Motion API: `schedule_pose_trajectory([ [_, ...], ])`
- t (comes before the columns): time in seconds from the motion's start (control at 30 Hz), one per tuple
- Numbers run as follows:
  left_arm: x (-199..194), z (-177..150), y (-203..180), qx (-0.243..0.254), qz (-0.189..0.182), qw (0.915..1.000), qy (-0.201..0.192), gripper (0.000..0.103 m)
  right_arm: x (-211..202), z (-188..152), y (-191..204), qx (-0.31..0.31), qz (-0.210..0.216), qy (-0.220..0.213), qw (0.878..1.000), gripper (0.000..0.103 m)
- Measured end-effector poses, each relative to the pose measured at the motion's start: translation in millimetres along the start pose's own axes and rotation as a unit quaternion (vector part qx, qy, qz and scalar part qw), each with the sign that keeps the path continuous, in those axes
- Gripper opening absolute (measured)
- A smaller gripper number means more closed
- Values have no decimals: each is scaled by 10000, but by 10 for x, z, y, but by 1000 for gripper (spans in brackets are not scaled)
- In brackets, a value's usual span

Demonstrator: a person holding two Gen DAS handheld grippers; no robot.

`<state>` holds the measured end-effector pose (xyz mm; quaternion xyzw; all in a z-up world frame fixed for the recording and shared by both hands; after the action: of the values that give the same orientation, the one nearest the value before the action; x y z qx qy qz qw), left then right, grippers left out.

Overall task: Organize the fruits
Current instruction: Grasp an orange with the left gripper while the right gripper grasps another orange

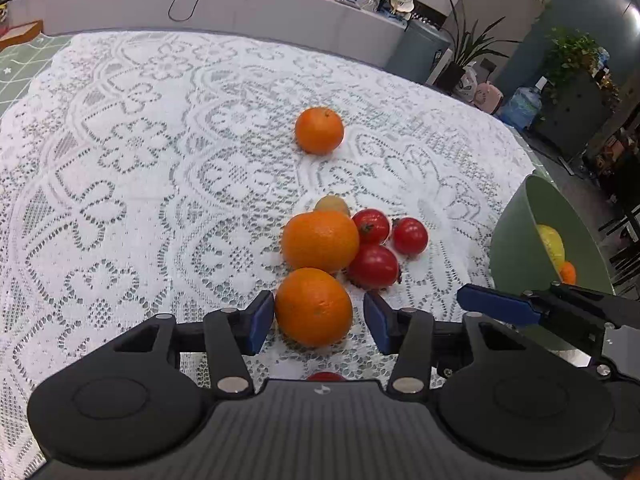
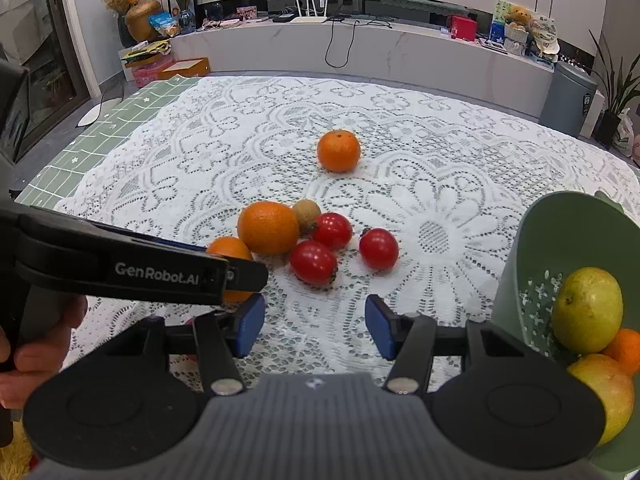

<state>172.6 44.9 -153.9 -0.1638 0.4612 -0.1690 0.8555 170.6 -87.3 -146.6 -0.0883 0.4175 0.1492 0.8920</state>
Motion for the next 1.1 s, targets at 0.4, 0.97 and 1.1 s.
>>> schedule_pose_trajectory([
  [0.4, -276, 69, 106, -147, 256, 9989, -370, 46, -9, 83, 116, -200, 76, -285, 9994, 54],
  [0.97, -438, 215, 475, -610, 750, 9924, -767, 46, 267, 357, 507, -757, -17, -729, 9945, 54],
  [1.1, -426, 222, 509, -663, 771, 9918, -774, 46, 357, 361, 567, -773, 38, -675, 9947, 54],
])
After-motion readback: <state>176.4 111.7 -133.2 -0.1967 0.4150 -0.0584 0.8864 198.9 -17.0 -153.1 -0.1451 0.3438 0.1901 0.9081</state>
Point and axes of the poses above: each gripper's, at about its wrist camera, not at the fingertips, and x roughly the way its jaws point, y to its left, z to its top, the point moved 10 cm from there along x, roughly the way its jaws point, and after that the axes turned 9 degrees about -z, right-handed, at the moved point
